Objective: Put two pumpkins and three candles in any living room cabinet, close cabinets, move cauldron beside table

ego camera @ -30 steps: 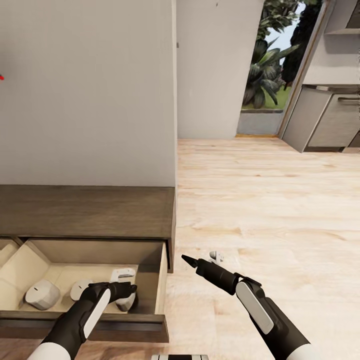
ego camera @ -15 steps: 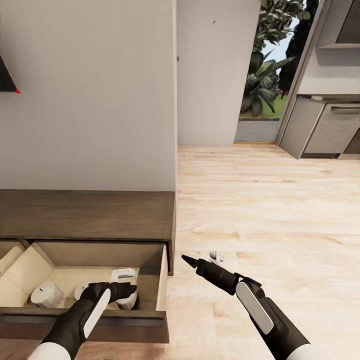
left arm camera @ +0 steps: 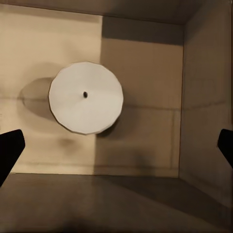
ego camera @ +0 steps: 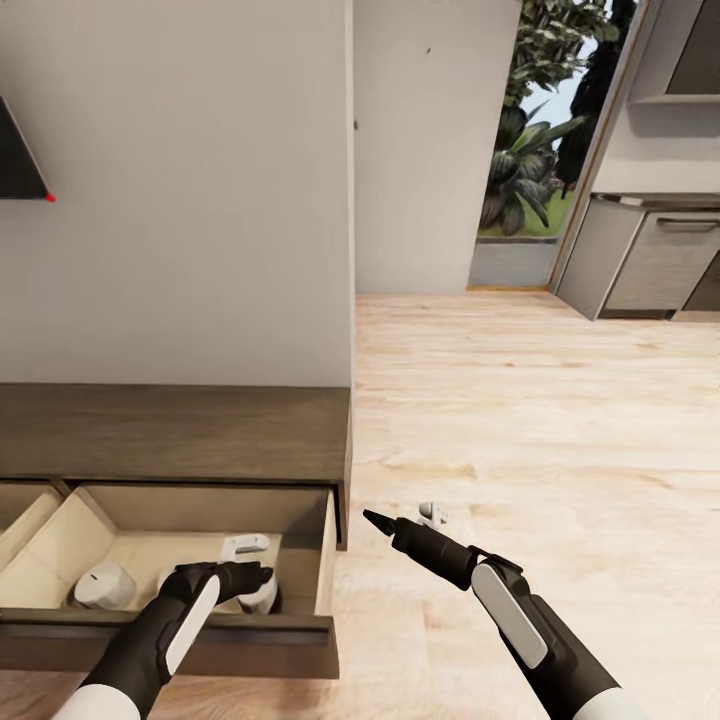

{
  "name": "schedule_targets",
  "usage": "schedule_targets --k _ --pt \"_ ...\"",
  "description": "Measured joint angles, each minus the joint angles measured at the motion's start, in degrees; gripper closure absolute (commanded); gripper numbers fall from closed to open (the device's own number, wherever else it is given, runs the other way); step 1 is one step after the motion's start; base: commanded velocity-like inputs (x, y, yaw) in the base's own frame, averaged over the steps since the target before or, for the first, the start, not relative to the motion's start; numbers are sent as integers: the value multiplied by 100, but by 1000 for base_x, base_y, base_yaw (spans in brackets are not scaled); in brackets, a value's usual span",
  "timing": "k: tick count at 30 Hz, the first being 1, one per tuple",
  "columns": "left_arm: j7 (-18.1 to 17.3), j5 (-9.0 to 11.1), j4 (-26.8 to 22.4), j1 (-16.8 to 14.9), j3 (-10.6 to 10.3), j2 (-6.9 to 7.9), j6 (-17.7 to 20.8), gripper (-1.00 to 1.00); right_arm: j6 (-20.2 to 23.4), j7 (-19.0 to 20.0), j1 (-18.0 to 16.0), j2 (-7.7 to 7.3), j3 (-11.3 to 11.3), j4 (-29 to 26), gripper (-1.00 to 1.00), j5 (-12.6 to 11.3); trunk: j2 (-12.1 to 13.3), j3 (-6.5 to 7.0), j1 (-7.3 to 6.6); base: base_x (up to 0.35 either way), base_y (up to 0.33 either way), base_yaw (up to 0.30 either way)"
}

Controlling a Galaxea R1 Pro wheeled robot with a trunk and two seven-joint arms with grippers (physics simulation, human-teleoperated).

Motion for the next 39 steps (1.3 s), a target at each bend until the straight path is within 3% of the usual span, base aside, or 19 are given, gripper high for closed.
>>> schedule_targets --k 3,6,10,13,20,35,39 --pt "-14 27 -139 3 17 20 11 -100 0 0 0 0 0 1 -100 0 120 54 -66 -1 0 0" --pt "-20 135 -636 31 65 62 198 -100 0 0 0 0 0 1 -100 0 240 108 -132 -2 0 0" --pt "-29 270 -1328 79 497 85 646 -100 0 0 0 0 0 1 -100 0 401 180 -217 -200 0 0" --pt "-34 285 -1461 90 605 88 736 -100 0 0 0 0 0 1 -100 0 522 233 -282 -305 0 0" --pt "-43 290 -1531 94 662 90 974 -100 0 0 0 1 0 1 -100 0 802 359 -436 -329 0 0" --pt "-51 285 -1540 94 680 97 1010 -100 -10 1 0 5 0 2 -100 16 1404 628 -765 -332 30 0" --pt "-56 279 -1536 94 881 103 1011 -100 -10 1 0 4 1 7 -100 13 1526 682 -832 -331 125 0"
